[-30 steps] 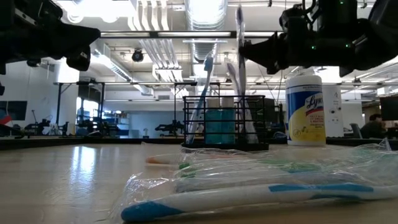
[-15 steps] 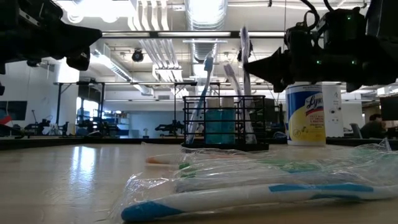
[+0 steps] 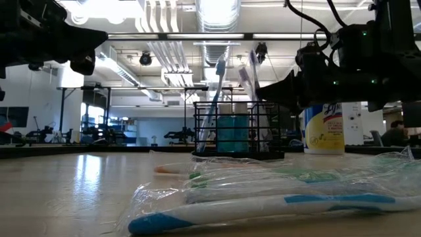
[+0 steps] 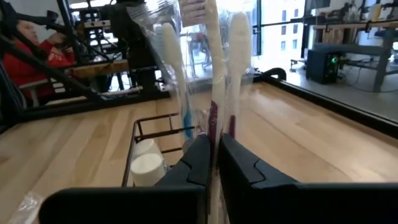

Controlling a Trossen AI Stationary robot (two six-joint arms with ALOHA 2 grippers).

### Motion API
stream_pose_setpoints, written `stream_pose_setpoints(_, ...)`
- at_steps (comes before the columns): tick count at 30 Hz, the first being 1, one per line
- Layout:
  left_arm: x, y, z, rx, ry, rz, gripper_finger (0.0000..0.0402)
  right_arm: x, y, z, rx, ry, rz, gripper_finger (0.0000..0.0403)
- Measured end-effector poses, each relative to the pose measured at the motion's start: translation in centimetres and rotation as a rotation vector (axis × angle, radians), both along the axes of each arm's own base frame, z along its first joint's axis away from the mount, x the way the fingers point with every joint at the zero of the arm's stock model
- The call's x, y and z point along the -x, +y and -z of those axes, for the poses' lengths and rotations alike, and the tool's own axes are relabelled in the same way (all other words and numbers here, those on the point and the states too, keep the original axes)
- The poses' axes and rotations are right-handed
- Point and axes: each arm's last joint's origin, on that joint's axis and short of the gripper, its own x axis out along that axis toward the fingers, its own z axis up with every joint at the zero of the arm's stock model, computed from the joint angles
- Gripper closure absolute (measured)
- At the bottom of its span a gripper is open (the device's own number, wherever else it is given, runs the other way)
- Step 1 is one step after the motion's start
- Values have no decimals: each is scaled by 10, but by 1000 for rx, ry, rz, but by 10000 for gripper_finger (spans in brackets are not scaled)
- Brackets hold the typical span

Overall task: Pick & Place toothbrushing station
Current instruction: Put the purple toothbrush into the wire organizer, then put the bottom blue toothbrush into the wire organizer

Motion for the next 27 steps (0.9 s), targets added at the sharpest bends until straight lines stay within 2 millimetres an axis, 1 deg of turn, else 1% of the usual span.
stream_pose_setpoints(4, 0, 0, 0, 2, 0, 0, 389, 0, 0, 0, -2, -1, -6, 360)
stream_pose_setpoints(10, 0, 0, 0, 14, 0, 2, 386, 1, 0, 0, -13, 0, -6, 296)
stream_pose_setpoints(14, 0, 0, 0, 19, 0, 2, 390, 2, 0, -3, -28, -17, -6, 259)
stream_pose_setpoints(17, 0, 0, 0, 19, 0, 2, 392, 6, 1, -7, 1, -28, -5, 237)
stream_pose_setpoints(22, 0, 0, 0, 19, 0, 2, 391, 17, 1, -15, 19, -58, 4, 216)
stream_pose_setpoints(25, 0, 0, 0, 19, 0, 2, 387, 26, 2, -23, 24, -92, 6, 214)
stream_pose_setpoints(27, 0, 0, 0, 20, 0, 2, 386, 33, 3, -29, 33, -124, 0, 221)
